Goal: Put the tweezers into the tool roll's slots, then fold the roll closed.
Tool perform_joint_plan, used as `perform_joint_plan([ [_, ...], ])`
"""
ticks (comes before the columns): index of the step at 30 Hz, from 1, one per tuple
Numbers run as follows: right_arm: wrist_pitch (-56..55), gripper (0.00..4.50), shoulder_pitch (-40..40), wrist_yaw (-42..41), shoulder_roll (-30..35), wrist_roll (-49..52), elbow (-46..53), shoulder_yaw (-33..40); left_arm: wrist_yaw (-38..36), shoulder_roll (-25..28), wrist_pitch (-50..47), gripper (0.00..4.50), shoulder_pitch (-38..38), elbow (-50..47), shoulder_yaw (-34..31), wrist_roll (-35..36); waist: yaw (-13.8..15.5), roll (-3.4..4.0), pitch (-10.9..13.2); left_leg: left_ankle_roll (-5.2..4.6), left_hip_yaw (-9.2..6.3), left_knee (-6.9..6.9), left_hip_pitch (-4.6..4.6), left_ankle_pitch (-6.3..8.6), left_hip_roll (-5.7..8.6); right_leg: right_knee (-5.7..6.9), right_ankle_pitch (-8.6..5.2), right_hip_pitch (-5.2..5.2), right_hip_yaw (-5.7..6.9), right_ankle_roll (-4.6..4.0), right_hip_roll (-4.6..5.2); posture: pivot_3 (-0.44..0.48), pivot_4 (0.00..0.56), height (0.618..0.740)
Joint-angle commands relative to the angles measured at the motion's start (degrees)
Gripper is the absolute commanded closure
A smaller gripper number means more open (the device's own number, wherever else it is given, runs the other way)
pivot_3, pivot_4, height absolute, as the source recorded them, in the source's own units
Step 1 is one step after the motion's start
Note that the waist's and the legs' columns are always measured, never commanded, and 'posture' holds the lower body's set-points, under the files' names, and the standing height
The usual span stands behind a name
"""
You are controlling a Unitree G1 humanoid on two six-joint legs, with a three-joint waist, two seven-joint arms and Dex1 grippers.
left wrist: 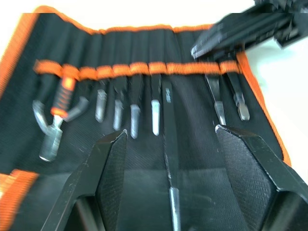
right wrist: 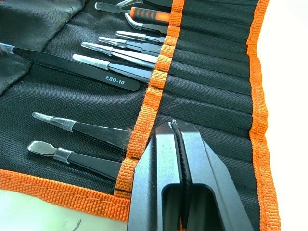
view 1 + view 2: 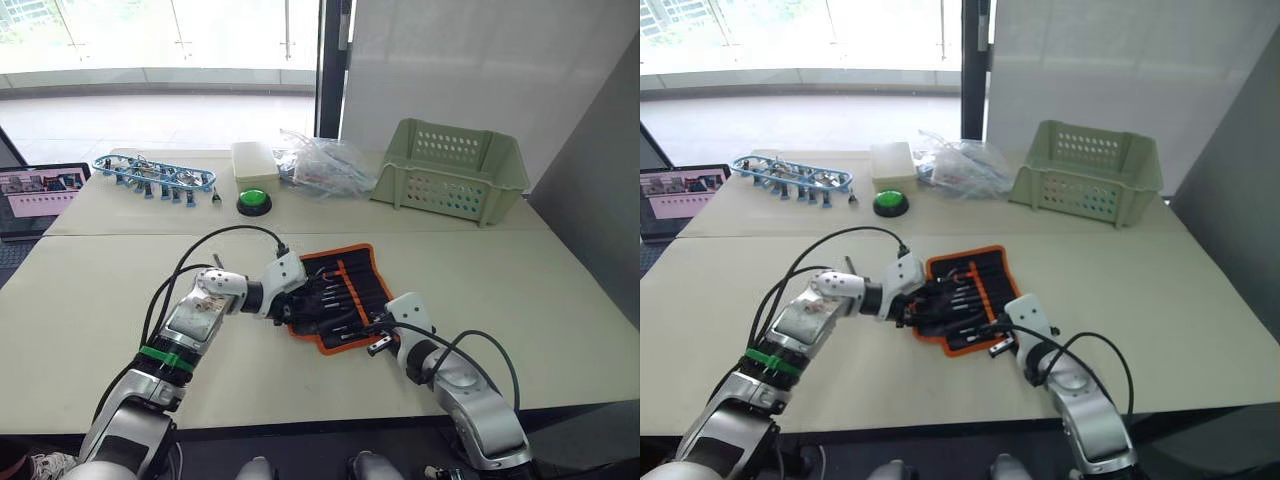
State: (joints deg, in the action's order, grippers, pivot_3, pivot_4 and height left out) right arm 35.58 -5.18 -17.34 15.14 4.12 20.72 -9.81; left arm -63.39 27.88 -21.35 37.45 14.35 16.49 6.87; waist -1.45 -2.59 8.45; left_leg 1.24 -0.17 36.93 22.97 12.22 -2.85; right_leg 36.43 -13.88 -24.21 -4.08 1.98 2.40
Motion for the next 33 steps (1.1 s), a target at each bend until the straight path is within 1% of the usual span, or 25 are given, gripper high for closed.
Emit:
perform_joint_plan([
  [1,2.58,4.50,1.78,-0.37,-0.07,0.06,-1.32,-1.36,-0.22,0.50,1.56,1.38,-0.30,0.73,0.28,-0.98,0.05,0.00,0.00,0.00,0.00,0.00,0.00,0.00,0.00,0.02,0.00,0.00,0.00,0.00,0.00,0.000,0.150,0.725],
  [2,2.60,4.50,1.87,-0.36,-0.08,0.05,-1.23,-1.32,-0.21,0.50,1.72,1.38,-0.41,1.17,0.34,-1.17,0.08,0.00,0.00,0.00,0.00,0.00,0.00,0.00,0.00,0.02,0.00,0.00,0.00,-0.01,0.00,0.000,0.150,0.725],
  [3,2.61,4.50,1.93,-0.35,-0.09,0.02,-1.17,-1.30,-0.25,0.49,2.02,1.63,-0.49,1.52,0.39,-1.35,0.09,0.00,0.00,0.00,0.00,0.01,-0.01,0.00,0.01,0.03,-0.01,0.01,0.00,0.00,0.00,0.000,0.150,0.725],
  [7,2.68,4.50,2.05,-0.35,-0.25,-0.12,-1.03,-1.23,-1.19,0.51,1.73,2.84,-0.64,2.05,0.69,-1.48,0.13,0.00,0.00,0.00,0.00,0.02,-0.01,0.00,0.01,0.08,-0.01,0.00,0.00,-0.01,0.00,0.000,0.150,0.725],
  [11,2.61,4.50,2.01,-0.36,-0.35,-0.26,-1.11,-1.15,-1.28,1.08,2.38,4.23,-0.74,2.88,1.53,-2.94,0.13,0.00,0.00,0.00,0.00,0.03,-0.05,0.00,0.01,0.18,-0.04,0.00,0.00,-0.05,0.00,0.000,0.150,0.725],
  [12,2.57,4.50,1.92,-0.35,-0.38,-0.28,-1.22,-1.13,-1.22,1.12,2.65,4.49,-0.70,3.21,1.55,-3.19,0.13,0.00,0.00,0.00,0.00,0.03,-0.07,0.00,0.01,0.21,-0.05,0.00,0.00,-0.06,0.00,0.000,0.150,0.725],
  [18,2.34,4.50,1.62,-0.38,-0.51,-0.34,-1.65,-1.09,-1.14,0.97,2.47,4.49,-0.16,3.62,-0.08,-2.16,0.11,0.00,0.00,0.00,0.00,0.03,-0.13,0.00,0.01,0.30,-0.07,0.02,-0.01,-0.08,0.00,0.000,0.150,0.725],
  [20,2.18,4.50,1.43,-0.41,-0.59,-0.35,-1.97,-1.14,-1.15,1.18,2.81,4.49,0.50,3.95,-1.70,-1.05,0.05,0.00,0.00,0.00,0.00,0.04,-0.14,0.00,0.01,0.31,-0.07,0.02,-0.01,-0.08,0.00,0.000,0.150,0.725],
  [24,1.95,4.50,1.10,-0.59,-0.53,-0.36,-2.43,-1.11,-2.02,1.88,0.56,4.49,1.20,2.38,-5.76,2.78,-0.05,-0.01,0.00,-0.01,0.00,0.05,-0.12,-0.01,0.01,0.34,-0.07,-0.02,-0.01,-0.08,-0.01,0.000,0.150,0.725],
  [27,1.81,4.50,0.74,-0.69,-0.60,-0.37,-2.78,-1.17,-3.50,3.75,-0.37,4.49,0.56,0.52,-7.54,4.43,-0.21,0.00,0.00,-0.01,-0.01,0.05,-0.14,-0.01,0.00,0.34,-0.07,0.00,-0.01,-0.08,-0.01,0.000,0.150,0.725],
  [30,1.68,4.50,0.48,-0.84,-0.59,-0.37,-3.06,-1.26,-3.40,5.37,-1.41,4.49,-0.01,-0.67,-9.10,5.18,-0.34,-0.01,0.00,-0.01,-0.01,0.05,-0.14,-0.01,0.00,0.35,-0.07,0.01,-0.01,-0.08,-0.01,0.000,0.150,0.725],
  [33,1.46,4.50,0.21,-1.04,-0.51,-0.43,-3.39,-1.32,-2.68,9.31,-3.09,4.49,-2.60,-3.97,-11.62,5.70,-0.81,0.00,0.00,-0.01,-0.01,0.06,-0.16,-0.01,0.00,0.35,-0.07,0.01,-0.01,-0.08,-0.01,0.000,0.150,0.725],
])
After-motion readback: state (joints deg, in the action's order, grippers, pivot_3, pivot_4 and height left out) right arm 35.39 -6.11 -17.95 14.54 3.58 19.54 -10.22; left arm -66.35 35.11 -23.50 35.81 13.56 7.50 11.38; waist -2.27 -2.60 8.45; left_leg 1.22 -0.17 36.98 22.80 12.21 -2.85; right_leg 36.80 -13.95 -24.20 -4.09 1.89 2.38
